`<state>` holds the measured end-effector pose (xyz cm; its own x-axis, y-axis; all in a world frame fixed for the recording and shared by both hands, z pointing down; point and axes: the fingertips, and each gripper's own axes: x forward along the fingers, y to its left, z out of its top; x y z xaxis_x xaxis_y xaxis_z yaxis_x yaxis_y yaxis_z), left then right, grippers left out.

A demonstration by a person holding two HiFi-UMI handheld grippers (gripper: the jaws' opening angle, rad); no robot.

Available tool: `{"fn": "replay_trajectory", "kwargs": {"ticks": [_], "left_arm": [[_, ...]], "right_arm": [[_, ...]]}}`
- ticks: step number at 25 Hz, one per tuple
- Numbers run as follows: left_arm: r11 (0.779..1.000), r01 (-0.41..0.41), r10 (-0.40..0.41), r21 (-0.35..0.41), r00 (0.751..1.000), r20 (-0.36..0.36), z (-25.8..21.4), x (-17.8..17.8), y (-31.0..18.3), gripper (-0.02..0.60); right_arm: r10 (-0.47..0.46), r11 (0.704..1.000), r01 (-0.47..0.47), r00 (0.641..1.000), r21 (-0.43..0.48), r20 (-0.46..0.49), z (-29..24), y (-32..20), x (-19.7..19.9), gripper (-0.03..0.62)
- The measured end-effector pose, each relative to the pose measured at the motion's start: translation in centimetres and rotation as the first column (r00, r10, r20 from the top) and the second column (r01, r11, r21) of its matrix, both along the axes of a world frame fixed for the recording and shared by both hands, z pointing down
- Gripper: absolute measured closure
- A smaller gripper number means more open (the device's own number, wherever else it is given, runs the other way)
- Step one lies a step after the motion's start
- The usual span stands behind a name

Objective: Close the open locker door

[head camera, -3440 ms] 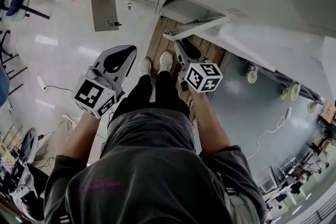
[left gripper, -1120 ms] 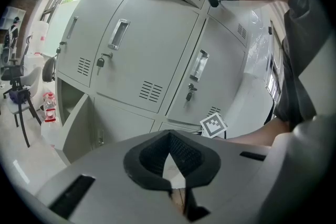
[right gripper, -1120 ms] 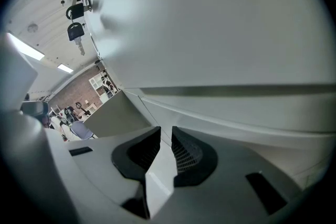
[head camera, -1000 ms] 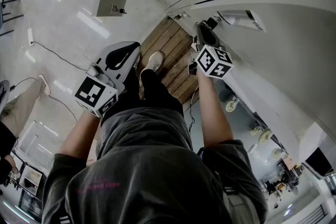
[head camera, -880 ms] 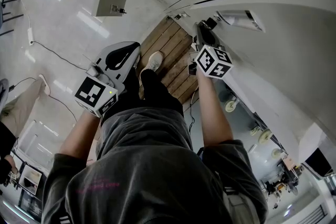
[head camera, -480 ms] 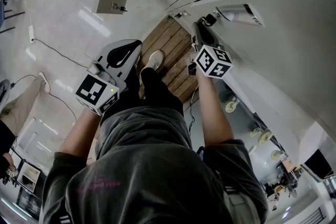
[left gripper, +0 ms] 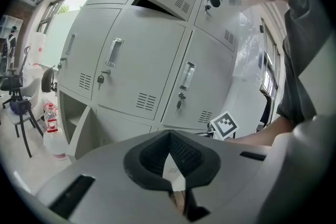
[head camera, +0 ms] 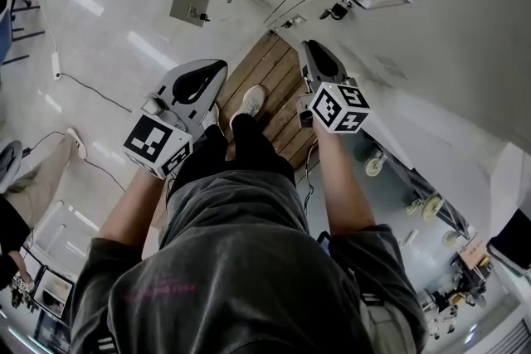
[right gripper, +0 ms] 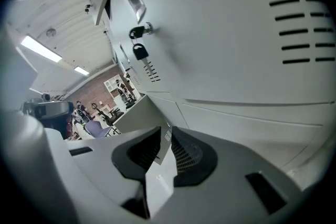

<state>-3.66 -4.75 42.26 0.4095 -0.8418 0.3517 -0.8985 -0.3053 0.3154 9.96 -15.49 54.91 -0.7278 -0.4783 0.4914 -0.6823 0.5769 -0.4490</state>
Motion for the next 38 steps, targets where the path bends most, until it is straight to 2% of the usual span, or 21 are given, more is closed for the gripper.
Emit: {"fn": "replay_trajectory", "kwargs": {"ticks": [9, 17, 23, 29, 33, 38], "left_arm": [[0.994, -0.037, 0.037, 0.102, 0.999, -0.004, -3.0, -4.2, 5.1, 0.566], [0.992, -0.032, 0.034, 0.126, 0.999, -0.013, -4.0, -9.4, 10.0, 0.566], [0.993, 0.027, -0.025, 0.117, 1.000, -0.017, -3.6, -12.9, 11.3, 0.566], [0.991, 0.089, -0.088, 0.096, 0.996, -0.012, -2.6, -15.0, 10.6, 0.566], [0.986, 0.150, -0.150, 0.067, 0.989, -0.004, -2.4, -16.2, 9.6, 0.566], [0.974, 0.211, -0.214, 0.082, 0.976, 0.029, -3.3, -17.4, 8.4, 0.566]], "right_arm": [[-0.014, 0.997, 0.012, 1.000, 0.070, 0.024, -5.3, 6.5, -4.5, 0.522], [-0.014, 0.995, 0.012, 1.000, 0.095, 0.022, -6.9, 11.6, -9.7, 0.522], [-0.062, 0.994, 0.060, 0.998, 0.092, 0.018, -6.7, 12.4, -13.1, 0.522], [-0.135, 0.987, 0.133, 0.991, 0.085, 0.018, -6.0, 10.8, -16.0, 0.522], [-0.195, 0.979, 0.192, 0.981, 0.064, 0.027, -5.6, 9.3, -17.7, 0.522], [-0.274, 0.961, 0.272, 0.961, 0.058, 0.042, -5.9, 8.4, -19.2, 0.522]]}}
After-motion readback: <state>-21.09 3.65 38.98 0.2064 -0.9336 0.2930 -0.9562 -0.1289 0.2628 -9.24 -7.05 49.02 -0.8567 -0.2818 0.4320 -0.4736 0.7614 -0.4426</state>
